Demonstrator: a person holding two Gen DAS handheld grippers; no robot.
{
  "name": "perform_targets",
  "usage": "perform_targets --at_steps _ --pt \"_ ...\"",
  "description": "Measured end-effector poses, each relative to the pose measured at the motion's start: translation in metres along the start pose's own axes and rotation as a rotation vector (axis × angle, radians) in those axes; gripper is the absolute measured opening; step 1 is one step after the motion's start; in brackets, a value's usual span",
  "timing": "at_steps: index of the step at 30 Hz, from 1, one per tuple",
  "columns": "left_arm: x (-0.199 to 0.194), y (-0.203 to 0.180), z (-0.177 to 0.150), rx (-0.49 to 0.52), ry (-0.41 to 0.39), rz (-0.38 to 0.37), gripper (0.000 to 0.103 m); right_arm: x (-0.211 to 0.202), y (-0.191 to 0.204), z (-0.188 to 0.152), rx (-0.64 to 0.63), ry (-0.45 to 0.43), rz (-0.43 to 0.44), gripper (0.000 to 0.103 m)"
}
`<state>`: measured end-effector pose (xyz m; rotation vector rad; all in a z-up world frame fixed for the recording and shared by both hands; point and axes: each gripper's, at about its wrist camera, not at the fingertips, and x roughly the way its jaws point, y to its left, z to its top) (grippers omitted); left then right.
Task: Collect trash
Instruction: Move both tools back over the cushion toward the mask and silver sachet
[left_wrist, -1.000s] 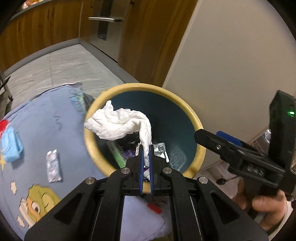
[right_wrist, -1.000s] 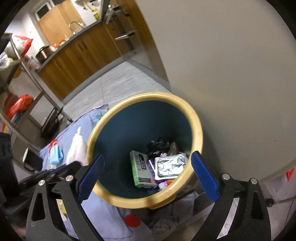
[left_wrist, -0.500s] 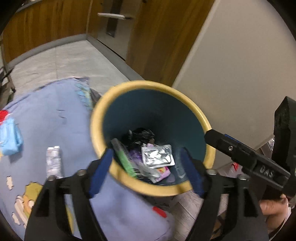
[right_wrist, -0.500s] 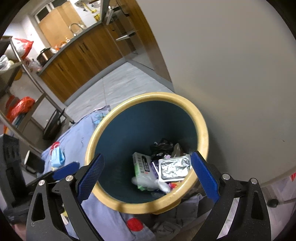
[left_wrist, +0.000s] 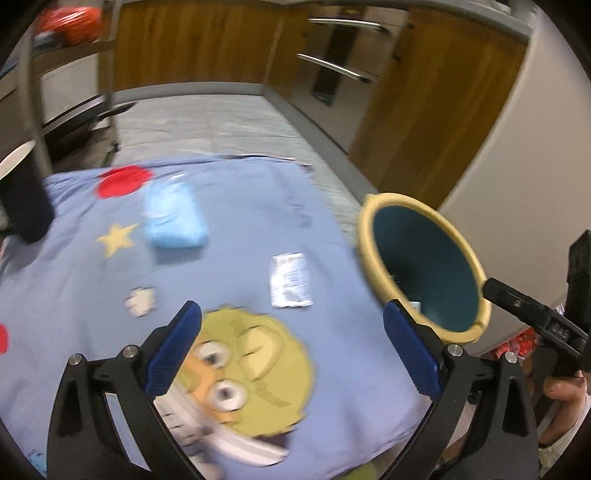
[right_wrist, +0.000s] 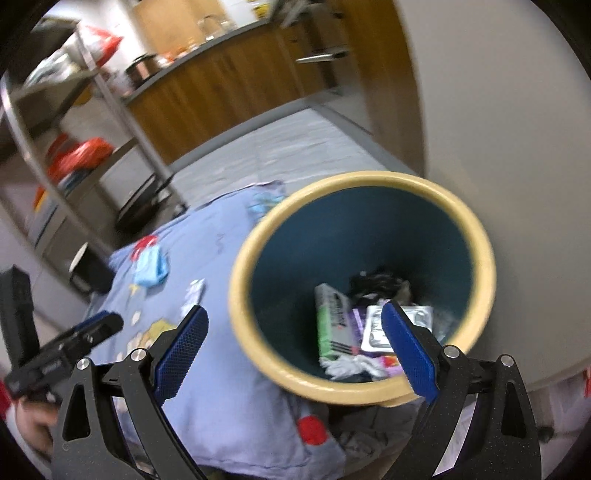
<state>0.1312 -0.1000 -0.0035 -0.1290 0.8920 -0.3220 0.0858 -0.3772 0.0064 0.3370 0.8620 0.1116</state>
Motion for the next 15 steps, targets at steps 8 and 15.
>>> perform_targets --at_steps 8,15 --pt "-0.024 0.07 -0.021 -0.062 -0.033 0.078 0.097 0.015 0.065 -0.018 -0.191 0.049 0.064 0.085" --pt "-0.028 0.104 -0.035 -0.116 -0.06 0.192 0.097 0.048 0.101 -0.027 -0.234 0.124 0.054 0.085"
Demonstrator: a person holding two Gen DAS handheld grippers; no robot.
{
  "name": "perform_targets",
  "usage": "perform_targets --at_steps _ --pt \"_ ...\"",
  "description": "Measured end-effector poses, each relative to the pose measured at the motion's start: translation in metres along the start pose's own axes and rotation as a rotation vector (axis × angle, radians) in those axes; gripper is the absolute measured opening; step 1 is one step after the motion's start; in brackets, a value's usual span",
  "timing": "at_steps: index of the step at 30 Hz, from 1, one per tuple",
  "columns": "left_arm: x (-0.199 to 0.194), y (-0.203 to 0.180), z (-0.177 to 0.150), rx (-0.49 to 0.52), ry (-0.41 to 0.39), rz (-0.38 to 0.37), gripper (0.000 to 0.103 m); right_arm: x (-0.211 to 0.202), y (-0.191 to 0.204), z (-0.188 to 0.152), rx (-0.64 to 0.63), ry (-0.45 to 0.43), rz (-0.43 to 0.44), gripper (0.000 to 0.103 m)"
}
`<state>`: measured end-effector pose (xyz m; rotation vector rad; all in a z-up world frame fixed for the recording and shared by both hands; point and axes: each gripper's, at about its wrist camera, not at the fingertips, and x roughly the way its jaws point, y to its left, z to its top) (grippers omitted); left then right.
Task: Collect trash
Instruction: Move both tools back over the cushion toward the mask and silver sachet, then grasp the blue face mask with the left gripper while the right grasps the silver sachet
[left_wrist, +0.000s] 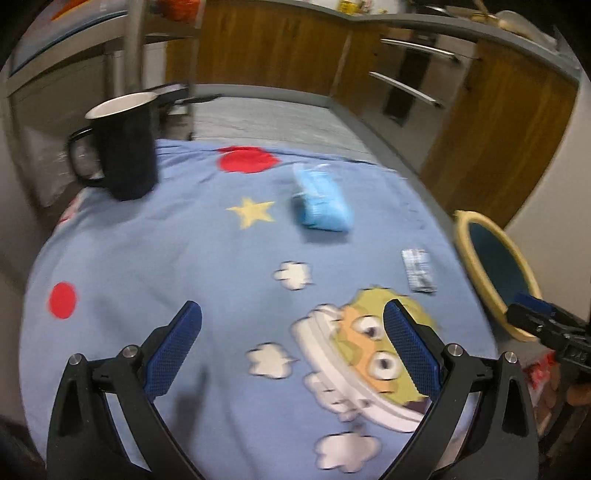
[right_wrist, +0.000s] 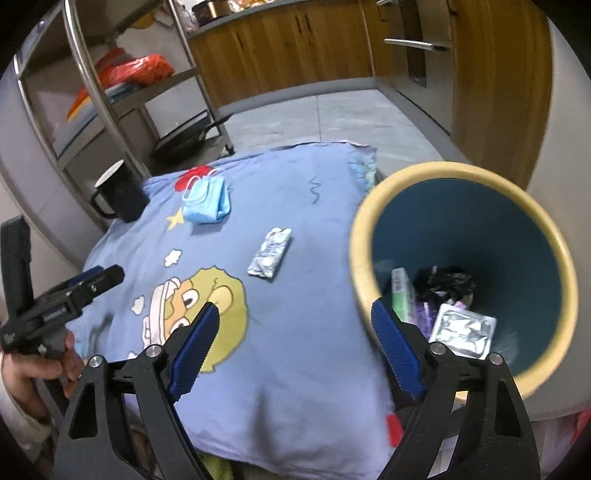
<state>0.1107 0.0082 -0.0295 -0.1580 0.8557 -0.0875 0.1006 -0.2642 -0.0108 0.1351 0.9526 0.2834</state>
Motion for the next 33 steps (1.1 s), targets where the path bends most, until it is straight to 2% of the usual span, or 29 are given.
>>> perform_targets --at_steps 6,14,15,16,17,19,24,29,33 --pt "0.01 0.026 -0.007 -0.091 0.033 0.011 0.097 0.031 0.021 0.013 0.022 0.039 -0.021 0.092" --pt "0.018 0.027 -0.005 -0.105 0.046 -0.084 0.097 0.079 0.045 0.031 0.004 0.099 -0.064 0.092" --pt "0.019 0.026 -0.004 -0.103 0.041 -0.093 0.097 0.085 0.046 0.032 -0.005 0.097 -0.071 0.09" --pt "0.02 0.025 -0.003 -0.1 0.037 -0.099 0.097 0.089 0.047 0.034 -0.009 0.096 -0.08 0.08" --pt "0.021 0.025 -0.002 -0.098 0.036 -0.104 0.097 0.095 0.047 0.035 -0.018 0.102 -0.103 0.066" --pt "0.024 0.024 0.001 -0.101 0.037 -0.11 0.096 0.106 0.046 0.036 -0.026 0.129 -0.14 0.054" --pt "0.035 0.02 0.015 -0.114 0.045 -0.119 0.094 0.111 0.048 0.035 -0.059 0.11 -0.15 0.052" --pt "0.053 0.004 0.036 -0.071 0.048 -0.11 0.088 0.109 0.047 0.031 -0.107 0.092 -0.15 0.034" --pt "0.074 -0.012 0.056 -0.041 0.061 -0.099 0.081 0.106 0.045 0.029 -0.134 0.084 -0.138 0.031"
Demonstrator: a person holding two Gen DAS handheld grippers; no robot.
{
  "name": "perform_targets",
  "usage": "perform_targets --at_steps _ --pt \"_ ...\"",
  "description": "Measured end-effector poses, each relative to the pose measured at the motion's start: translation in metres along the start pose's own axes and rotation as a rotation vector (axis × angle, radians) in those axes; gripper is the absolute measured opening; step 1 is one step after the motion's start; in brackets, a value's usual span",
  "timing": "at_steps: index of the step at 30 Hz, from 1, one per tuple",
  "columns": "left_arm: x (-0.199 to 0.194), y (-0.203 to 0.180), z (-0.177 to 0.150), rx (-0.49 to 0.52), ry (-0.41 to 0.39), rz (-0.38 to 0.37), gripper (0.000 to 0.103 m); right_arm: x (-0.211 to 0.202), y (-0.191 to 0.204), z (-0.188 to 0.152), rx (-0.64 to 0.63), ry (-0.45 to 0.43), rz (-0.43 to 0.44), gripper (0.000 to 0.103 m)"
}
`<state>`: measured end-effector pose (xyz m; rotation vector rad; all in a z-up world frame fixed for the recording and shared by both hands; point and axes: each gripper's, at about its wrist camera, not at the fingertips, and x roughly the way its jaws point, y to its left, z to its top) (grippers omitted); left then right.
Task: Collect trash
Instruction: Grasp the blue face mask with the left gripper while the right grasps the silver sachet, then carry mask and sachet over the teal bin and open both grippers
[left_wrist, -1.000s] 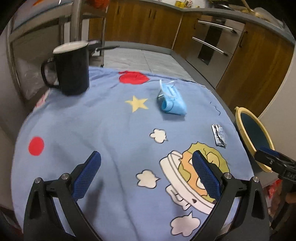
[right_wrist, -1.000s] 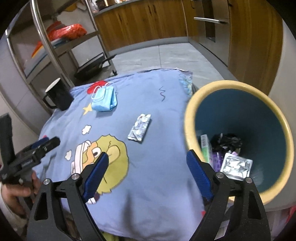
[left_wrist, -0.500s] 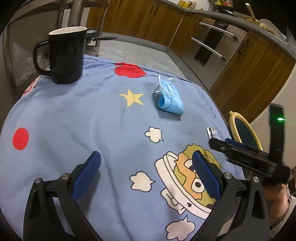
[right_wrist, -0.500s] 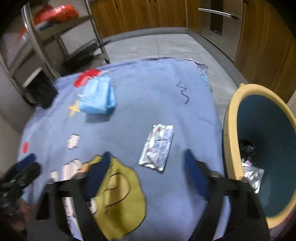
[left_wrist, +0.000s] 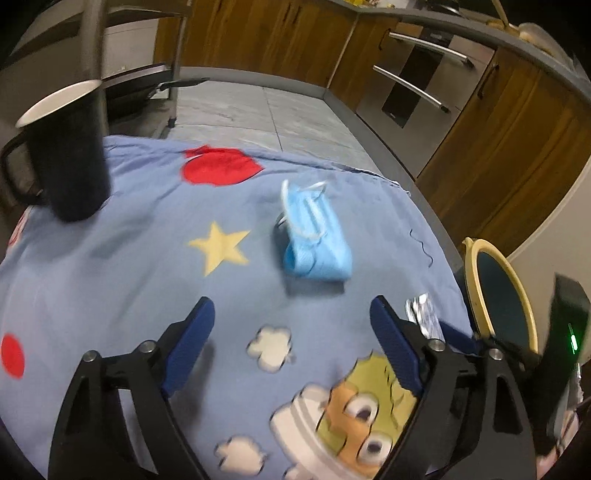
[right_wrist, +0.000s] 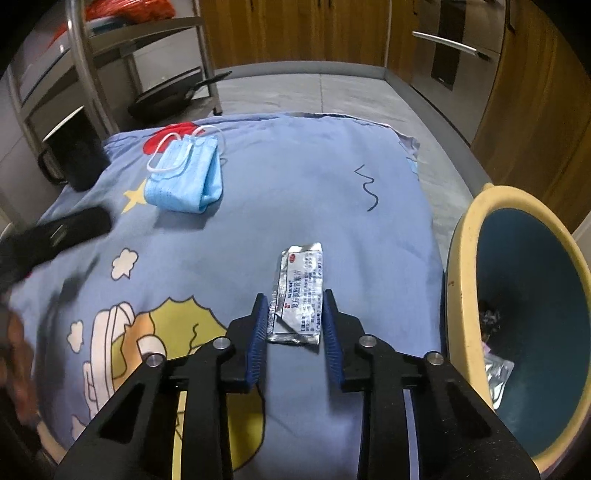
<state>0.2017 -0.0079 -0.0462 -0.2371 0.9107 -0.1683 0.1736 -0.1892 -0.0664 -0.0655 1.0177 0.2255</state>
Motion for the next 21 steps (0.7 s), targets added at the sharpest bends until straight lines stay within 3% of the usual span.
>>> perform_targets --at_steps 9,11,13,15,18,21 --pt "0.049 -0.012 0.03 -0.021 0.061 0.017 0.065 -0.012 -0.009 -0.015 -0.02 -0.006 0.072 0.03" --pt "0.056 -0.012 0.031 -0.022 0.078 0.014 0.057 -0.016 -0.011 -0.018 -0.02 -0.002 0.098 0.03" --pt "0.065 -0.014 0.03 -0.013 0.101 0.005 0.041 -0.017 -0.01 -0.02 -0.023 0.001 0.114 0.03" --pt "0.067 -0.016 0.028 0.0 0.106 0.02 0.036 -0.022 -0.01 -0.023 -0.026 0.001 0.132 0.03" --pt "0.063 -0.015 0.024 0.009 0.098 0.021 0.019 -0.03 -0.009 -0.024 -0.03 -0.009 0.15 0.03" --pt "0.053 -0.019 0.023 0.024 0.09 0.028 0.015 -0.04 -0.01 -0.022 -0.022 -0.025 0.163 0.03"
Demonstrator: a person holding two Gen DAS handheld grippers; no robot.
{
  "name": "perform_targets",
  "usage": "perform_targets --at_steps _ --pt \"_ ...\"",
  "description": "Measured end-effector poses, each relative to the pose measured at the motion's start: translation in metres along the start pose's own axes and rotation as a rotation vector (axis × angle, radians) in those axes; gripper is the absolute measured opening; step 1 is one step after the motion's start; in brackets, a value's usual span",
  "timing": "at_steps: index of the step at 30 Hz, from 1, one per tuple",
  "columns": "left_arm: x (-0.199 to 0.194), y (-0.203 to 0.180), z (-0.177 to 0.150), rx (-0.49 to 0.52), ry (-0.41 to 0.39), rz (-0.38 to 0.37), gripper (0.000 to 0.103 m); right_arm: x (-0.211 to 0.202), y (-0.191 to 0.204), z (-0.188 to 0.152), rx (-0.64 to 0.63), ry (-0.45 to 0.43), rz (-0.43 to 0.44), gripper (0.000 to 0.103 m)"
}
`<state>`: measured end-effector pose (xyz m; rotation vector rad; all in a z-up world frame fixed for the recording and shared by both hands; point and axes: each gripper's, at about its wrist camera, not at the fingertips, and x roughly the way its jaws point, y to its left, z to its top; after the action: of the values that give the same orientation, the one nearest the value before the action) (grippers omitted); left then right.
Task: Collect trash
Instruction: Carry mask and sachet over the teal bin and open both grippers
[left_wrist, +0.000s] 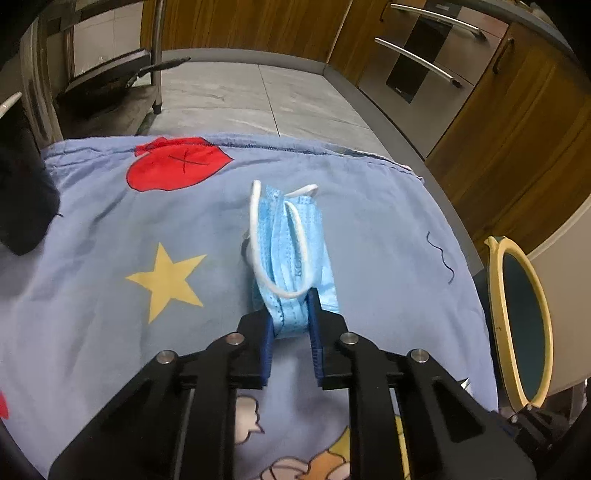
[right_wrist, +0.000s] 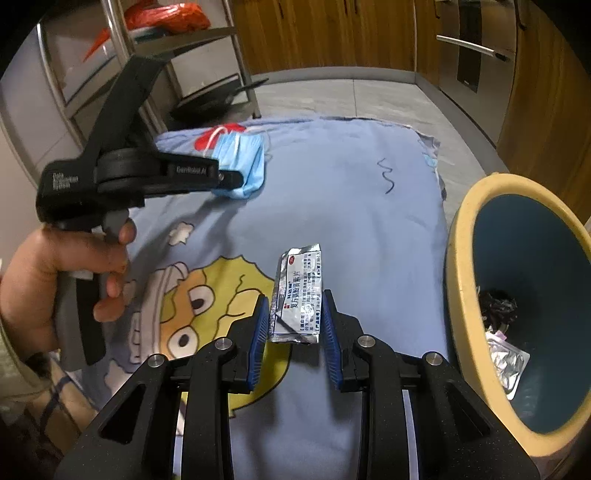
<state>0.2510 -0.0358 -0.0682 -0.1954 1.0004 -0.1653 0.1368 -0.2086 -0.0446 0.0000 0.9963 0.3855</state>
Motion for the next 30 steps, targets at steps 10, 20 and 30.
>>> perform_targets --at_steps 10,20,30 --pt "-0.061 -0.021 -0.013 0.0 -0.066 -0.077 0.015 -0.048 -0.02 0.002 0.029 -0.071 -0.005 0.03" --pt "-0.112 -0.078 -0.028 0.047 -0.114 -0.173 0.015 -0.104 -0.073 -0.013 0.098 -0.136 -0.085 0.03" --pt "-0.129 -0.13 -0.045 0.111 -0.106 -0.231 0.015 -0.124 -0.122 -0.026 0.204 -0.148 -0.159 0.03"
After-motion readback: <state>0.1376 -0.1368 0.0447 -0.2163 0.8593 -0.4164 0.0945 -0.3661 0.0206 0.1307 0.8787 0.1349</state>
